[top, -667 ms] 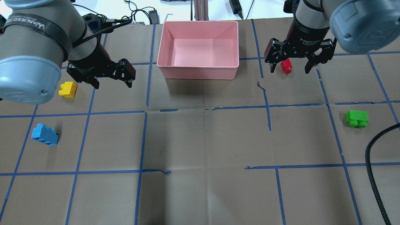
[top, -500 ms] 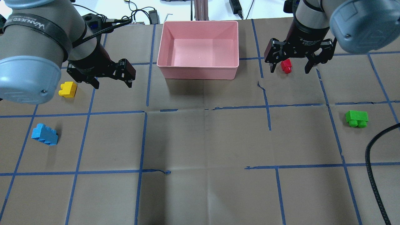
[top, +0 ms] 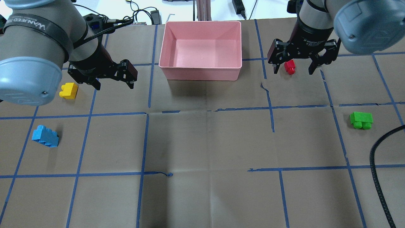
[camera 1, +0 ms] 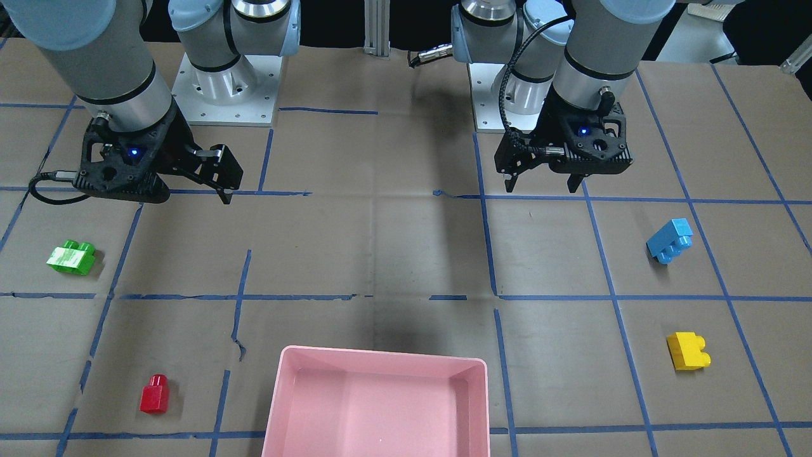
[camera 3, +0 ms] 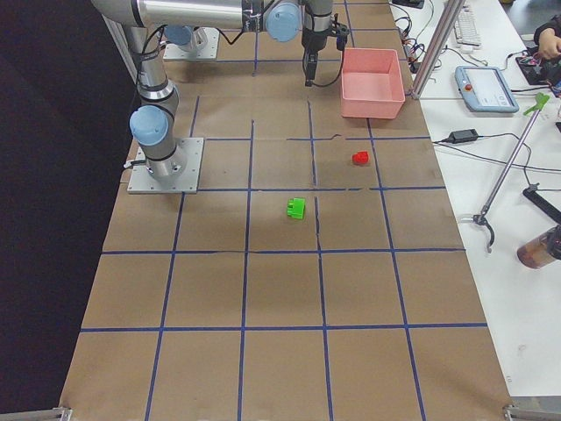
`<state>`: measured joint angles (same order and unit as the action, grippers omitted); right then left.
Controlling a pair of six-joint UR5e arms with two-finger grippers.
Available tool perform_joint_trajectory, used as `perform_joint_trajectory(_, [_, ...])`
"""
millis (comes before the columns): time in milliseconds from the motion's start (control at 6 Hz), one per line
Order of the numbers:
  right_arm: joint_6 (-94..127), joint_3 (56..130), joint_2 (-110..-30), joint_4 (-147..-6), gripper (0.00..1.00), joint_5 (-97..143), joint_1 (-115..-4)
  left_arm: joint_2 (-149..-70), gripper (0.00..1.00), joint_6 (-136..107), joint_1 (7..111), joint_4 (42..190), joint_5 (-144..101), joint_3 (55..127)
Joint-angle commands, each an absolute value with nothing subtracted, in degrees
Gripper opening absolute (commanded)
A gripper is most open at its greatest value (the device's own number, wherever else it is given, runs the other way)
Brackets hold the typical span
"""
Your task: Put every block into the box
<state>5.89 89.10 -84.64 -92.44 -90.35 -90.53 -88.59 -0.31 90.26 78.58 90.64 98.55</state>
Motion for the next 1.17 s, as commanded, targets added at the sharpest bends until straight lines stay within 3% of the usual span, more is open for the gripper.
perform_joint_trajectory(0, [5.9, 89.1, -84.6, -92.5, 1.0, -90.4, -90.5, -88.6, 1.0, 0.3, 90.3, 78.6, 90.6, 98.5])
perform_joint_trajectory(833, [3.8, 89.0, -84.6, -92.5, 1.0, -91.1, -88.4, -88.4, 0.99, 1.1, 89.3, 78.8, 90.8, 99.1])
perform_joint_trajectory(1000, [3.7, 89.0, -84.6, -92.4, 1.0, -91.1, -87.1, -88.3, 0.99, 6.1, 84.1, 78.9, 90.3, 99.0])
